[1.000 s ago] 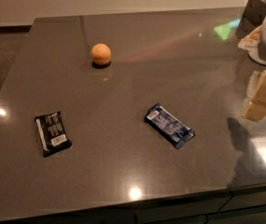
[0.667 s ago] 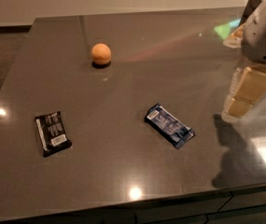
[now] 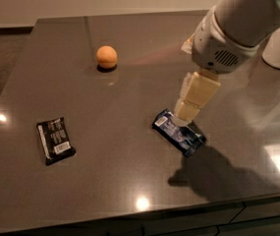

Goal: Move rxbar chocolate near rxbar blueberry

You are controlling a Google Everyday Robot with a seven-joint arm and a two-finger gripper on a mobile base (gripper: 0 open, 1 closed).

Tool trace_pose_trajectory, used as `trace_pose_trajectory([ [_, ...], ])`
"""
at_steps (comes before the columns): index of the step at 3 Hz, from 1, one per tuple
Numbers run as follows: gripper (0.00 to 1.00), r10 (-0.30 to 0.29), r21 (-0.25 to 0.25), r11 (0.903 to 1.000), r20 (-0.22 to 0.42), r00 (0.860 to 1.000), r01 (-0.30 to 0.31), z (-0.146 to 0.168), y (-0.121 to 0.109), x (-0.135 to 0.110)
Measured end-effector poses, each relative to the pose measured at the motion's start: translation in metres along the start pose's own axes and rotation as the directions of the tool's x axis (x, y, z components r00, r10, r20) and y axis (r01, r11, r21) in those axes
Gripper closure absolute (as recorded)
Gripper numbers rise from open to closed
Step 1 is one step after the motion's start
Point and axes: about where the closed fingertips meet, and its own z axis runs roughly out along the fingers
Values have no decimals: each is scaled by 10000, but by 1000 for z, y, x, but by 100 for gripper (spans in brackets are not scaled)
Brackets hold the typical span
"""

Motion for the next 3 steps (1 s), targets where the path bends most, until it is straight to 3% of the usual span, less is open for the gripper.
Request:
trace_pose_trajectory([
  [2,0,-173,-744,9969,1151,9932,259,62,21,-70],
  [3,0,-377,-961,9940,1508,9878,526,80,34,-93],
])
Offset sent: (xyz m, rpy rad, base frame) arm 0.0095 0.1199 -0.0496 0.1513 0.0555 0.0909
